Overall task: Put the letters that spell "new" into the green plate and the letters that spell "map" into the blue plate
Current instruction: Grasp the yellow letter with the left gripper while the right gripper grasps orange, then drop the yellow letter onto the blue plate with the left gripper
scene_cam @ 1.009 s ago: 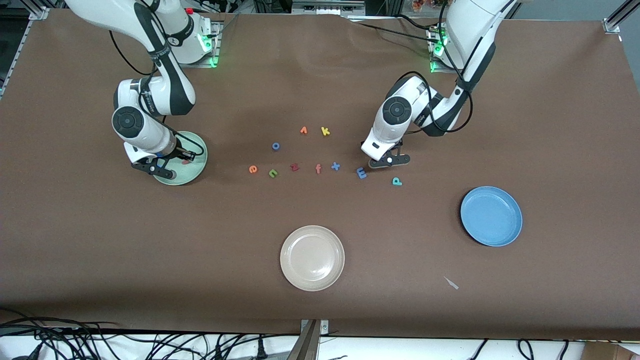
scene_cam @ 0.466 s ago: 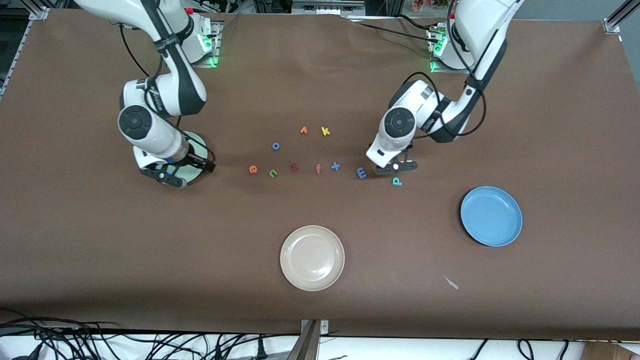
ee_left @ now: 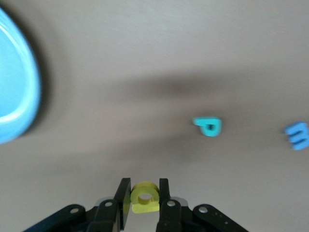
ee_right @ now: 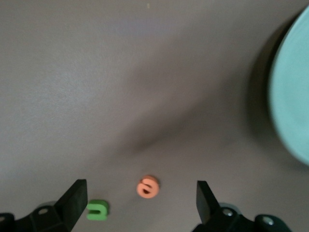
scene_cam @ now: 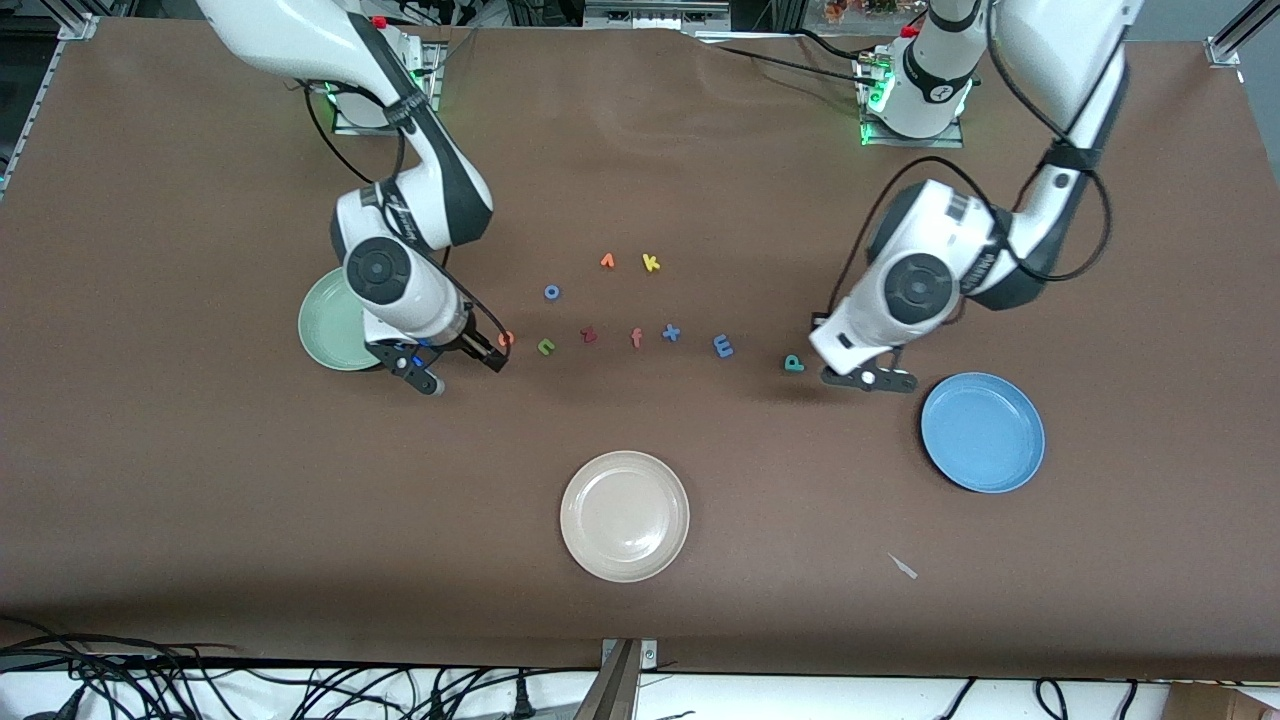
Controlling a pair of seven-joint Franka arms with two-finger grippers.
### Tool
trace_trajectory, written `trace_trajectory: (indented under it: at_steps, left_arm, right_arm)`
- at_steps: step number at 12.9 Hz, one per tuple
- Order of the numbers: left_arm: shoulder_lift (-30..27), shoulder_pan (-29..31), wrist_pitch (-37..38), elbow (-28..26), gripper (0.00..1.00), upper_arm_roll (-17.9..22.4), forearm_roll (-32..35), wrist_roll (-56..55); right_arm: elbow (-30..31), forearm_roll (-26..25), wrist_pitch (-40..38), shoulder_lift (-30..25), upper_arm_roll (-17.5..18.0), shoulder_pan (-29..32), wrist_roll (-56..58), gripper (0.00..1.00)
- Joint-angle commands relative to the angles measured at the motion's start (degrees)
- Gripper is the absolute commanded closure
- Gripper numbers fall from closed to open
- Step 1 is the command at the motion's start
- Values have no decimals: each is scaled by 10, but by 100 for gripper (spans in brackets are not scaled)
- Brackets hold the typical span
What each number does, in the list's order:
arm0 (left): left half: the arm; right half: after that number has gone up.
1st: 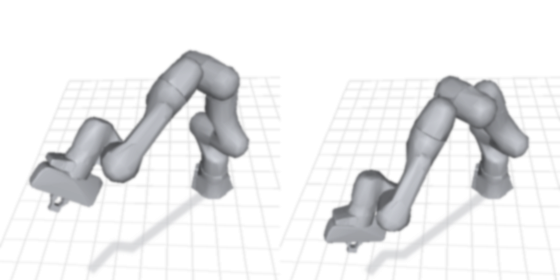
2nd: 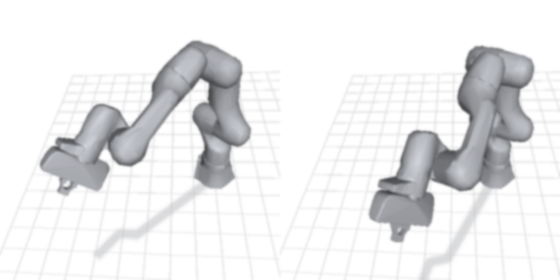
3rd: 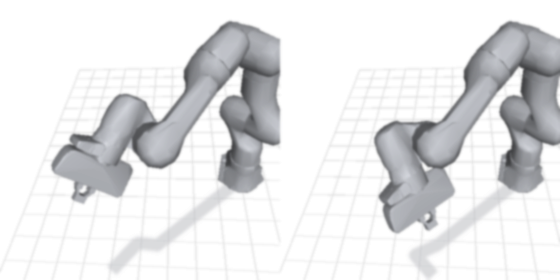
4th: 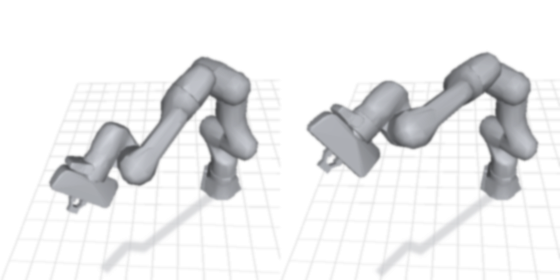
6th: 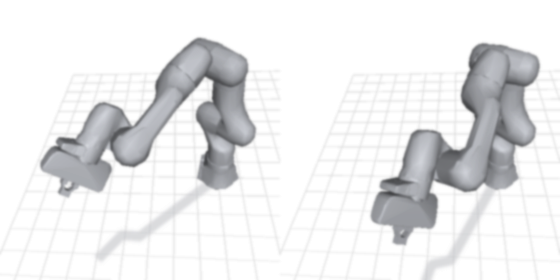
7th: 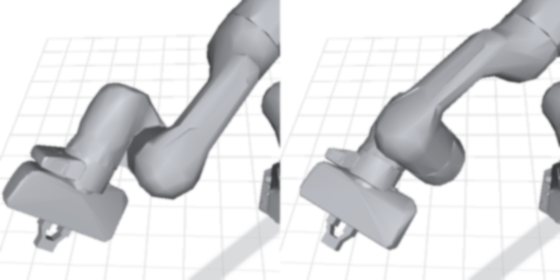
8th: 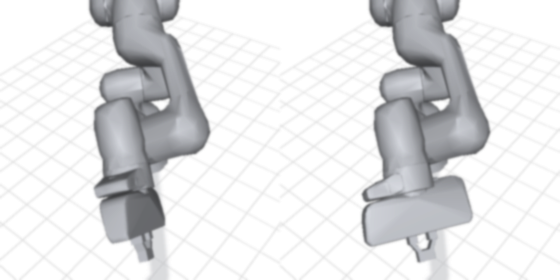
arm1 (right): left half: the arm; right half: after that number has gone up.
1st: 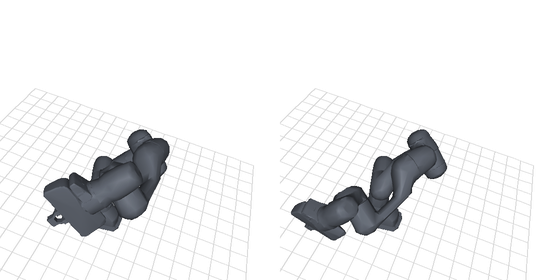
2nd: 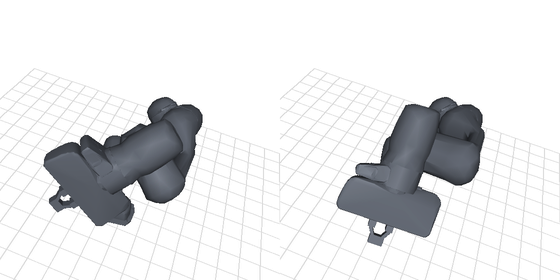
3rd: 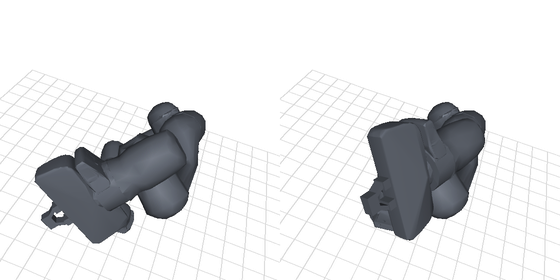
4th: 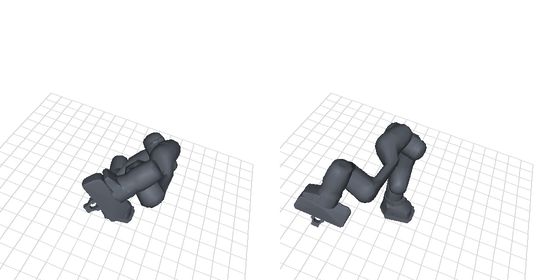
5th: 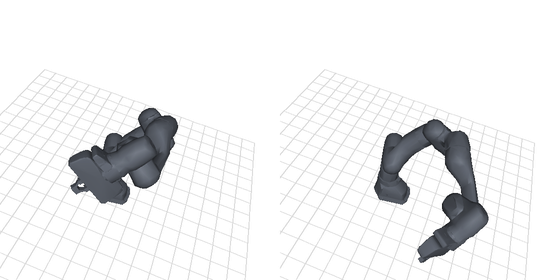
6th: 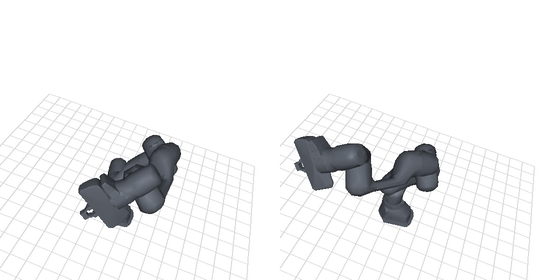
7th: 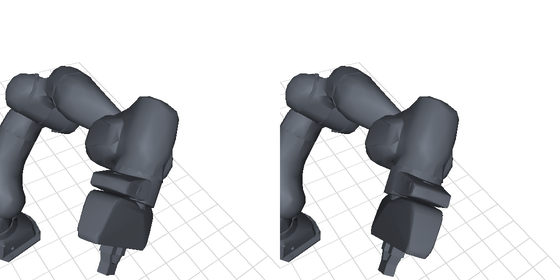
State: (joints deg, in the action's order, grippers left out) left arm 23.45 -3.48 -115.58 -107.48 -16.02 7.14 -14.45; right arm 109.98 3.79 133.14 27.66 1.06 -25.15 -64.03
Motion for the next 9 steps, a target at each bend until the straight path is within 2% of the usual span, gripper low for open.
trace_trajectory:
  at_steps: [1,4,7,8,9]
  left_arm:
    - [7,56,7,19,91,-4,58,84]
    - [41,106,4,43,91,-4,110,134]
    - [90,137,-48,69,89,-4,113,178]
    - [99,148,-68,70,80,-4,113,193]
    - [103,157,-79,70,45,-4,113,214]
  right_arm:
    - [7,7,49,21,3,-13,-108,3]
    - [48,7,120,21,6,-20,-157,8]
    - [70,7,128,18,12,-23,-168,10]
    - [76,7,128,18,12,-26,-168,12]
    - [85,7,128,15,12,-26,-167,15]
